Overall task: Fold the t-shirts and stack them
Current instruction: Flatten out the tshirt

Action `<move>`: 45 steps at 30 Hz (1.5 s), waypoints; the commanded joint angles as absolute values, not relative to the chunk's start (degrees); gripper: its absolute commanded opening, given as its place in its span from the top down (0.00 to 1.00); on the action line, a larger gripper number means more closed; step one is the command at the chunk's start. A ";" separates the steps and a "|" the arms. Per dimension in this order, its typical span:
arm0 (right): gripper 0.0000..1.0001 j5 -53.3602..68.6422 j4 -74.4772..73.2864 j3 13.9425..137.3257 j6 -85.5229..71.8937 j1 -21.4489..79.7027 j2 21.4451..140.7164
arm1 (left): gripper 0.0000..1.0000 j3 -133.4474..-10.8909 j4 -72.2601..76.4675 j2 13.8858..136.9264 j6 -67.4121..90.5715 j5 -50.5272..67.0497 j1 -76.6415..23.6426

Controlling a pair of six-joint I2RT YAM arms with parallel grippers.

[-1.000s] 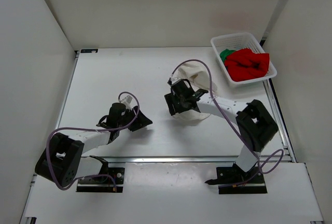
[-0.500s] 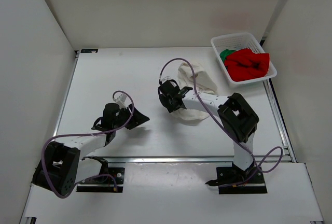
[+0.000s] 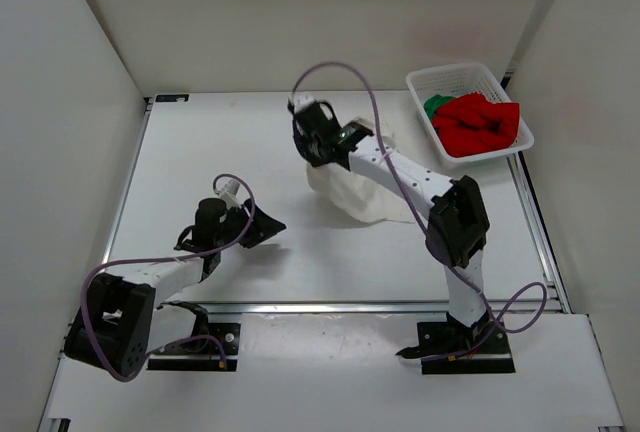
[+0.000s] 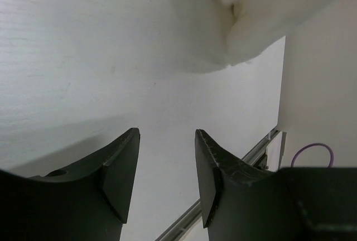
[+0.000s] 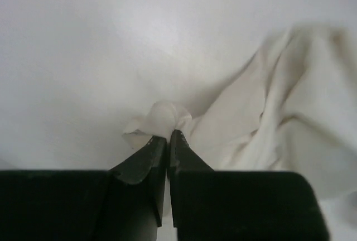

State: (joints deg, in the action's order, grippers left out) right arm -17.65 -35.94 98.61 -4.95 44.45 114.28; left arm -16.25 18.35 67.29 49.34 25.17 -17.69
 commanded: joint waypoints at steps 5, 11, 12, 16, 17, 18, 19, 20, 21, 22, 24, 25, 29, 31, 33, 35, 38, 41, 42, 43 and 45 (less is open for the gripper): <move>1.00 -13.18 -44.91 142.17 4.04 43.24 107.94 | 0.45 -16.17 19.43 65.31 51.59 28.65 -11.78; 1.00 -5.11 -30.19 102.45 -2.00 35.88 79.58 | 0.44 -18.36 14.87 60.74 50.63 29.80 -3.70; 1.00 -0.49 -24.58 91.17 -5.68 34.12 72.15 | 0.44 -18.98 14.24 59.95 50.45 29.97 -2.13; 1.00 20.52 -14.70 62.13 -17.38 12.33 55.83 | 0.44 -20.57 9.50 56.52 48.61 30.76 2.46; 1.00 22.48 -13.63 58.66 -18.19 8.56 54.51 | 0.43 -20.65 7.75 56.60 47.12 30.33 2.55; 1.00 24.68 -11.97 52.10 -19.67 6.52 52.67 | 0.43 -21.18 6.60 56.69 46.33 29.37 2.11; 1.00 25.05 -10.56 46.38 -20.38 5.46 52.30 | 0.43 -20.31 6.77 56.69 46.49 28.92 1.50; 1.00 24.96 -9.68 43.71 -21.43 4.93 52.56 | 0.43 -19.52 7.81 56.52 46.93 28.74 1.06; 1.00 23.39 -8.45 40.03 -21.62 4.40 52.82 | 0.43 -18.12 7.74 56.69 46.93 27.87 0.53; 1.00 20.94 -7.39 37.12 -22.75 4.22 53.87 | 0.43 -18.02 7.13 56.78 46.32 26.30 -1.56; 0.99 18.29 -6.59 34.55 -25.03 2.30 56.51 | 0.41 -18.02 5.28 56.86 45.01 23.57 -4.29; 0.97 18.46 -6.68 33.93 -25.92 1.24 58.51 | 0.41 -18.10 4.49 56.78 44.74 21.21 -5.44; 0.92 16.96 -5.54 34.45 -28.74 0.09 60.21 | 0.38 -18.81 1.94 56.07 43.07 17.14 -7.12; 0.86 13.56 -8.24 37.68 -28.56 0.44 60.56 | 0.36 -18.72 0.62 55.72 42.28 15.56 -7.47; 0.65 6.88 -12.90 39.89 -26.38 4.81 60.47 | 0.33 -17.85 -1.39 54.76 41.14 14.51 -7.47; 0.45 -3.72 -20.61 41.48 -25.66 7.99 59.86 | 0.29 -16.88 -2.46 53.62 40.43 12.49 -7.47; 0.26 -11.15 -26.09 40.17 -25.84 12.74 56.44 | 0.24 -17.13 -1.93 52.82 40.43 12.04 -6.68; 0.27 -10.20 -28.47 39.11 -27.15 14.32 51.26 | 0.23 -19.15 -3.07 53.35 39.99 9.68 -7.56; 0.30 -9.41 -28.04 38.15 -27.42 15.72 49.50 | 0.22 -19.16 -3.42 53.52 39.82 9.32 -7.21; 0.32 -7.66 -27.86 37.19 -28.29 17.39 48.87 | 0.22 -19.33 -3.25 53.70 40.16 8.97 -6.60; 0.36 -7.91 -27.95 35.60 -29.17 20.81 47.55 | 0.22 -18.47 -2.12 54.83 41.74 7.21 -4.41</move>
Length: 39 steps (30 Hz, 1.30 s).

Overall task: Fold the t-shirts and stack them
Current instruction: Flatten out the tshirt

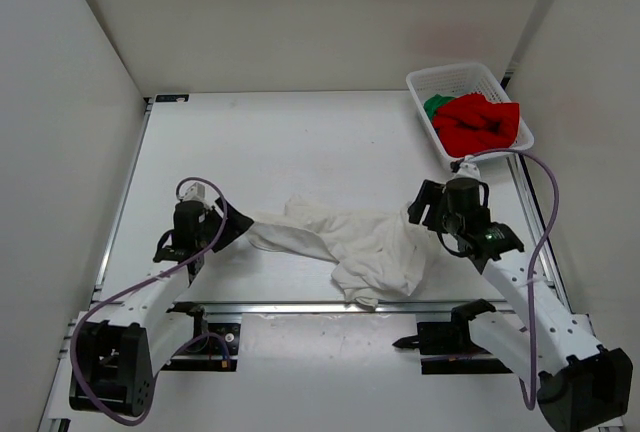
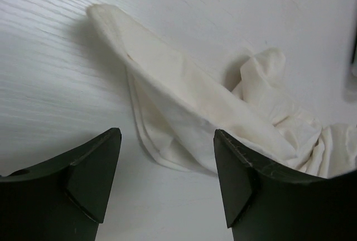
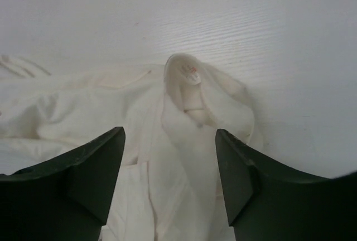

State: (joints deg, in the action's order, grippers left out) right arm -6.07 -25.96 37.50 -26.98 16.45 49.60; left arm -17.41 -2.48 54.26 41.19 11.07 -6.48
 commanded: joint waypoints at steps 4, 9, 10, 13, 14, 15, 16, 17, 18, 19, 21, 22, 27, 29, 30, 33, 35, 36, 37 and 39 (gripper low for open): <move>0.39 -5.99 -26.72 34.19 -29.71 25.83 48.68 | 0.26 -13.81 7.45 57.39 49.29 10.28 2.63; 0.39 -5.98 -25.49 33.14 -30.06 31.55 49.22 | 0.31 -15.55 10.89 60.46 53.69 8.45 4.92; 0.39 -4.76 -24.36 32.61 -30.06 31.55 49.04 | 0.33 -16.86 11.42 62.64 53.96 7.83 3.79; 0.39 -2.29 -23.12 31.38 -30.15 30.76 47.82 | 0.35 -18.28 10.99 65.64 53.53 7.56 2.21; 0.39 -2.55 -23.03 30.77 -30.15 30.59 47.55 | 0.35 -18.02 12.12 66.00 54.13 7.56 2.46; 0.39 -2.29 -22.85 30.15 -30.23 30.85 47.20 | 0.36 -17.15 12.82 66.70 54.84 7.30 2.11; 0.40 -2.37 -22.76 29.97 -30.32 30.68 46.59 | 0.36 -16.88 14.14 67.58 55.28 7.47 2.54; 0.40 -2.20 -22.68 29.80 -30.67 30.24 46.06 | 0.39 -16.79 14.67 68.54 55.54 7.38 2.64; 0.39 -1.41 -23.11 29.27 -29.98 29.45 46.40 | 0.42 -16.96 15.81 68.99 56.07 7.64 2.72; 0.39 -0.97 -23.12 28.57 -29.97 29.27 45.71 | 0.45 -17.31 16.34 70.47 56.51 7.91 2.46; 0.40 -0.88 -23.99 28.74 -29.97 28.74 45.18 | 0.50 -18.01 17.57 72.24 57.39 8.26 2.38; 0.41 -1.49 -24.52 29.00 -30.06 29.09 44.65 | 0.53 -18.71 18.27 73.20 57.65 7.74 2.03; 0.41 -5.09 -32.14 31.46 -31.20 30.67 43.60 | 0.77 -22.06 18.46 74.97 57.40 6.59 0.70; 0.42 -7.19 -36.80 32.78 -32.16 30.94 44.12 | 0.86 -22.50 17.15 73.40 56.87 5.98 -0.95; 0.42 -7.99 -38.04 33.57 -32.86 31.20 44.21 | 0.90 -22.59 16.44 72.78 56.43 5.11 -1.40; 0.41 -13.42 -42.53 34.54 -35.14 31.20 44.39 | 0.99 -23.47 13.11 68.74 54.24 2.21 -3.07; 0.41 -14.50 -42.54 34.54 -35.42 30.33 44.30 | 1.00 -23.21 11.87 64.62 53.18 1.50 -4.56; 0.40 -14.24 -42.10 34.63 -34.81 28.76 44.64 | 1.00 -22.59 11.26 63.64 52.56 0.80 -5.09; 0.41 -11.80 -40.79 33.32 -33.24 26.57 45.95 | 1.00 -22.41 11.16 61.89 51.86 0.18 -5.97; 0.40 -5.91 -36.75 32.61 -30.77 21.92 50.16 | 1.00 -21.71 10.29 59.86 51.59 0.09 -6.85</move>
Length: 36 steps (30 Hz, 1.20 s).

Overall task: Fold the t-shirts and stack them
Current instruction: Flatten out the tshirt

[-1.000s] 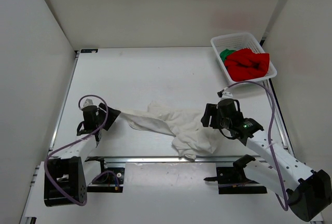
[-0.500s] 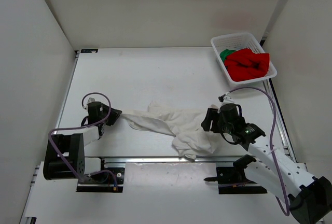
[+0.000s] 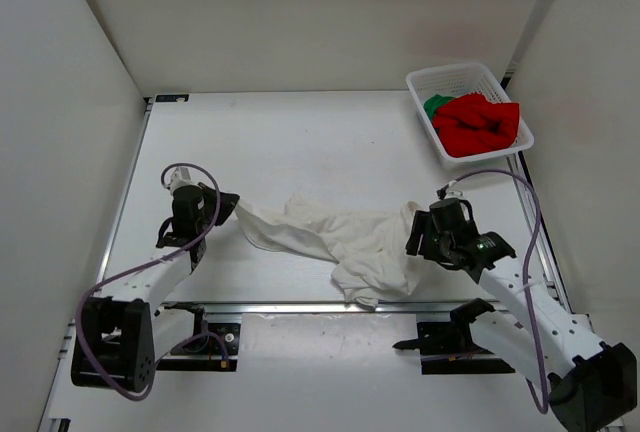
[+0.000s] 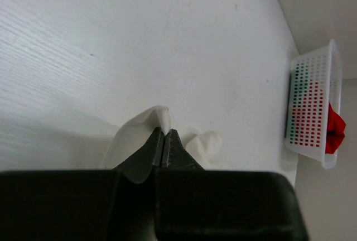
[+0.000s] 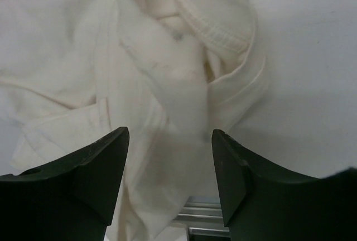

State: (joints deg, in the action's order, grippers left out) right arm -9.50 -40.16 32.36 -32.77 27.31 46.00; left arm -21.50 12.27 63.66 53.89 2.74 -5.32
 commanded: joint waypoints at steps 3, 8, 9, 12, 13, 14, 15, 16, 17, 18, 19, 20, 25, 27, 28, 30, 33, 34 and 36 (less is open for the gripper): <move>0.56 -2.47 -27.37 31.99 -29.71 19.87 54.56 | 1.00 -21.62 11.07 59.68 50.89 2.63 -6.16; 1.00 0.69 -16.36 43.11 -26.12 18.55 65.27 | 1.00 -24.68 13.18 61.60 52.03 6.58 -5.36; 1.00 2.79 -16.96 46.11 -25.84 18.02 69.13 | 1.00 -27.05 12.84 62.48 52.12 7.37 -5.27; 1.00 2.83 -23.09 65.70 -21.98 19.06 77.41 | 1.00 -32.94 13.01 64.51 54.40 10.71 -4.14; 1.00 2.29 -24.94 74.36 -20.23 21.07 78.65 | 1.00 -34.35 12.49 64.34 54.93 11.07 -3.61; 1.00 1.07 -28.01 83.23 -18.30 21.88 80.58 | 1.00 -36.89 11.87 64.16 54.76 11.77 -2.12; 1.00 0.36 -32.04 88.11 -17.67 23.02 82.51 | 1.00 -39.18 11.08 63.81 55.19 12.21 -0.37; 1.00 0.35 -36.26 96.25 -16.62 23.98 83.92 | 1.00 -41.03 11.34 63.63 55.72 13.09 2.08; 1.00 0.18 -39.69 103.98 -15.48 24.60 85.24 | 1.00 -42.26 11.42 63.63 56.51 14.14 4.46; 0.99 0.09 -41.38 110.33 -15.38 25.13 85.51 | 1.00 -42.88 11.43 63.28 56.86 15.72 5.09; 1.00 -2.52 -44.18 113.35 -14.68 26.88 86.13 | 1.00 -44.37 11.69 63.89 57.65 16.60 6.84; 1.00 -3.77 -45.86 117.47 -13.63 29.07 86.22 | 1.00 -44.91 12.12 64.33 58.61 18.18 7.64; 1.00 -11.31 -52.56 123.58 -13.45 40.32 82.02 | 1.00 -47.72 13.18 64.60 62.40 21.26 11.94; 1.00 -11.34 -52.38 119.65 -16.15 45.33 77.80 | 1.00 -48.25 12.49 63.81 62.67 21.53 13.09; 1.00 -9.68 -49.51 115.79 -16.87 45.44 73.17 | 1.00 -49.12 11.35 63.46 62.14 20.66 13.44; 1.00 -4.87 -43.20 96.34 -20.29 40.82 64.83 | 1.00 -49.13 9.23 63.02 59.08 18.04 13.27; 1.00 10.93 -34.82 69.63 -24.77 19.79 54.59 | 1.00 -44.57 8.88 62.49 57.39 15.13 13.18; 1.00 20.12 -30.19 61.52 -25.48 14.64 53.45 | 1.00 -41.60 10.18 62.32 57.39 15.03 12.57; 1.00 28.46 -24.02 51.92 -27.50 0.58 55.62 | 1.00 -37.81 11.25 62.49 57.48 15.21 12.48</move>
